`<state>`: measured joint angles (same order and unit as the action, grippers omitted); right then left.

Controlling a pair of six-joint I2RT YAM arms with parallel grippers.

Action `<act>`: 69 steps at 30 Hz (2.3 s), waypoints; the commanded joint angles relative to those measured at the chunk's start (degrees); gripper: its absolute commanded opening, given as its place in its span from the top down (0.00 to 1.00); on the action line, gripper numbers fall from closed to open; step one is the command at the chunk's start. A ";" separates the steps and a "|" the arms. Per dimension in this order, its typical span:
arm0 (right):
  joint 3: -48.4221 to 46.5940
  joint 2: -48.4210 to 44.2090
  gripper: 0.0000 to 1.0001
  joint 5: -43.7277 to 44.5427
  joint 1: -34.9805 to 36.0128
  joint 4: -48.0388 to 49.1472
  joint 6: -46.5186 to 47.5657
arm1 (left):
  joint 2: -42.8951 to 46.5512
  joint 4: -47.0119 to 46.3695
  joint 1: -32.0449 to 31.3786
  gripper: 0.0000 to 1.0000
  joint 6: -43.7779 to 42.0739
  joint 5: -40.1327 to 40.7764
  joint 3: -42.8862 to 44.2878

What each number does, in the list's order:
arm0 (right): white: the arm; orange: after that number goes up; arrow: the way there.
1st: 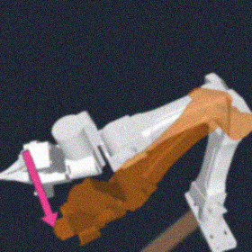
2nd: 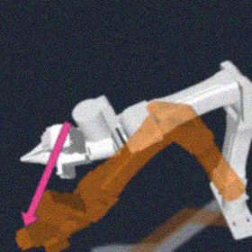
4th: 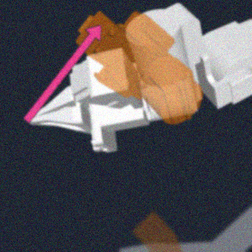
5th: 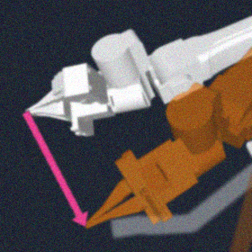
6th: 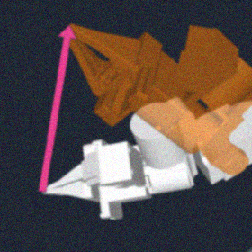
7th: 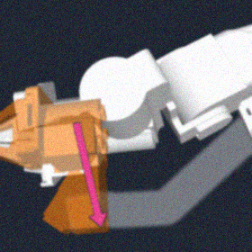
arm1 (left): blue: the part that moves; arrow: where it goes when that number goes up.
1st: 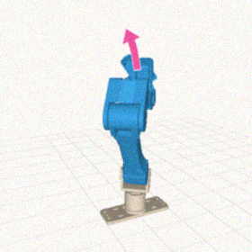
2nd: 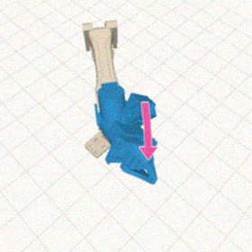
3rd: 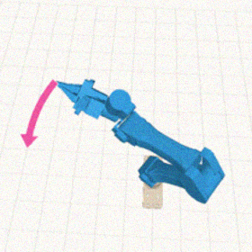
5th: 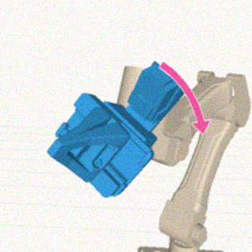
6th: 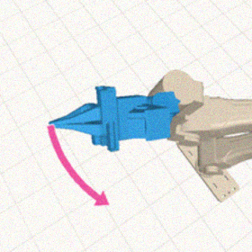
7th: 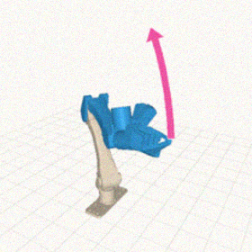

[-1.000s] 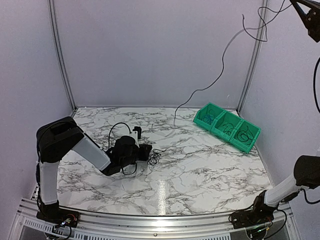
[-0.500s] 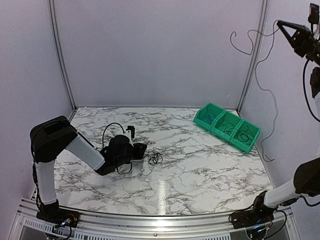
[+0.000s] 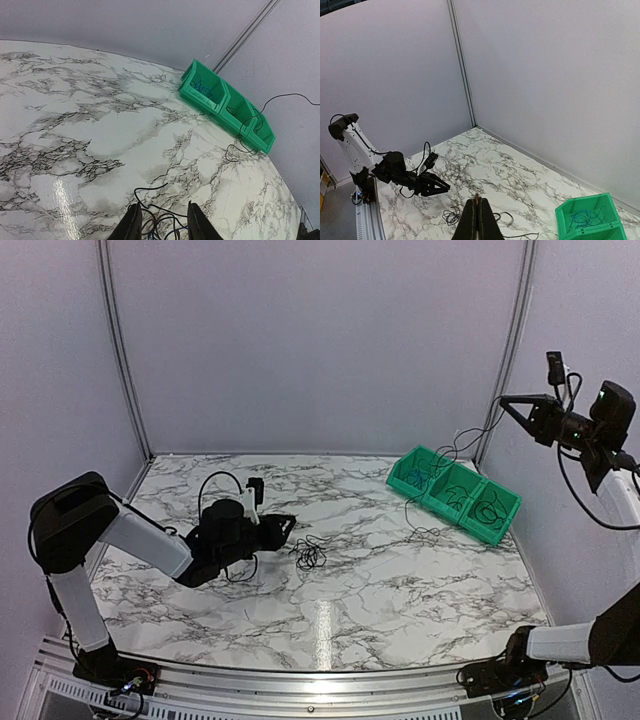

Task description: Untangle the cables

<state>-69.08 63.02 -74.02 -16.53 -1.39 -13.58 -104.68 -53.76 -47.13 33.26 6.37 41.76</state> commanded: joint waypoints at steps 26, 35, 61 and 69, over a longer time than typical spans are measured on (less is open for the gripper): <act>-43.13 26.78 1.00 15.98 -5.74 4.30 -6.03 | 5.21 11.83 -0.17 0.64 0.14 -8.12 -3.19; -37.22 33.01 1.00 17.59 -6.84 7.98 -8.44 | 4.20 11.77 -0.20 0.63 0.55 -8.81 -3.24; -4.89 27.14 1.00 22.79 0.03 -1.69 15.51 | 17.26 36.53 -2.28 0.62 2.09 -10.13 9.12; 0.30 27.11 1.00 26.04 -0.03 -0.98 17.28 | 19.76 62.66 -2.44 0.42 -12.31 8.52 31.12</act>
<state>-69.43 91.70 -50.61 -16.62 -3.09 1.34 -85.49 -5.67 -49.93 28.49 2.57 68.40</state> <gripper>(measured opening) 0.019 0.536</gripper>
